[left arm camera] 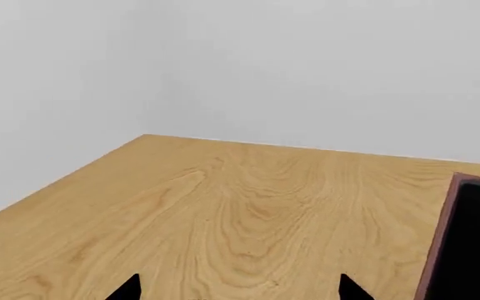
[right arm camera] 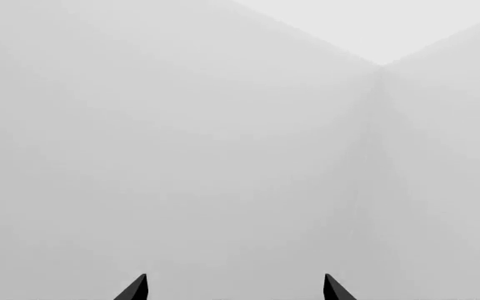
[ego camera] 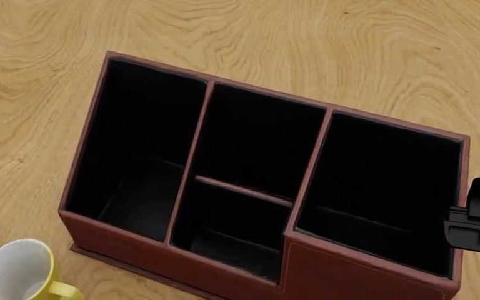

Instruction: Pick up the book and place it in the back compartment of the caddy.

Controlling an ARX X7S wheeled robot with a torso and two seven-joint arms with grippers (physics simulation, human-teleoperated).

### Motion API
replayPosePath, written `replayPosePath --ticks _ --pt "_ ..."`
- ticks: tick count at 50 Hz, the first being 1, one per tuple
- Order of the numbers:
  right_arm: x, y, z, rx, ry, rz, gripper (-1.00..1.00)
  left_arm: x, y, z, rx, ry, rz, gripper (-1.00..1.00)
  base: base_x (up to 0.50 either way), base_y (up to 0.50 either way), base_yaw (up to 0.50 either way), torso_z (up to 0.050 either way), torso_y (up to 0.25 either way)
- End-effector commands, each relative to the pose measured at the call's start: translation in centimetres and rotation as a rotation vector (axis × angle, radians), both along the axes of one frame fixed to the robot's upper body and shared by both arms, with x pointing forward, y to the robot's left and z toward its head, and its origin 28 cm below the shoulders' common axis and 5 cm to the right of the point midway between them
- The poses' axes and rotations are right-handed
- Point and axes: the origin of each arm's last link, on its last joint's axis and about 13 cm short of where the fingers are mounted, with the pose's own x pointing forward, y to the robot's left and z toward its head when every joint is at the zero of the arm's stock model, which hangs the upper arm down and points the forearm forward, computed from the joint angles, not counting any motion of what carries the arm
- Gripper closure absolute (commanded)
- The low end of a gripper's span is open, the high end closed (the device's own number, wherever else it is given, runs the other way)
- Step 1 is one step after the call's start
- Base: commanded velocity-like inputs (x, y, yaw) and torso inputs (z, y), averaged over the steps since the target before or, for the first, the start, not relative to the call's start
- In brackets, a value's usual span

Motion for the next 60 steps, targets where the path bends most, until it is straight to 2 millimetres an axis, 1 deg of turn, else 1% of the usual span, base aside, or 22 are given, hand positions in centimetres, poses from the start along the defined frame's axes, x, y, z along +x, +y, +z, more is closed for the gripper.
replayPosePath --ticks 1,9,15,16,28,51,60 --pt "0.1 0.0 -0.2 0.001 0.005 0.0 -1.0 0.1 0.2 0.7 0.003 0.024 0.161 -1.0 0.0 0.0 0.0 0.0 0.0" --pt "0.2 0.1 -0.3 0.001 0.006 0.003 -1.0 0.3 0.6 1.0 -0.03 0.015 0.257 -1.0 0.0 0.0 0.0 0.0 0.0" --pt "0.1 0.1 -0.3 0.0 0.007 0.003 -1.0 0.4 0.8 1.1 -0.127 0.045 0.289 -1.0 0.0 0.0 0.0 0.0 0.0" --pt "0.1 0.1 -0.3 0.0 0.007 0.002 -1.0 0.3 0.8 1.2 -0.117 0.038 0.3 -1.0 0.0 0.0 0.0 0.0 0.0" --pt "0.3 0.1 -0.3 -0.003 0.015 0.006 -1.0 0.3 1.3 0.8 -0.206 0.062 0.394 -1.0 0.0 0.0 0.0 0.0 0.0" --pt "0.5 0.3 -0.1 -0.011 0.023 0.016 -1.0 -0.5 2.0 1.5 -0.366 0.053 0.486 -1.0 0.0 0.0 0.0 0.0 0.0" --pt "0.6 0.3 -0.3 -0.012 0.028 0.019 -1.0 0.1 2.3 1.2 -0.448 0.1 0.492 -1.0 0.0 0.0 0.0 0.0 0.0"
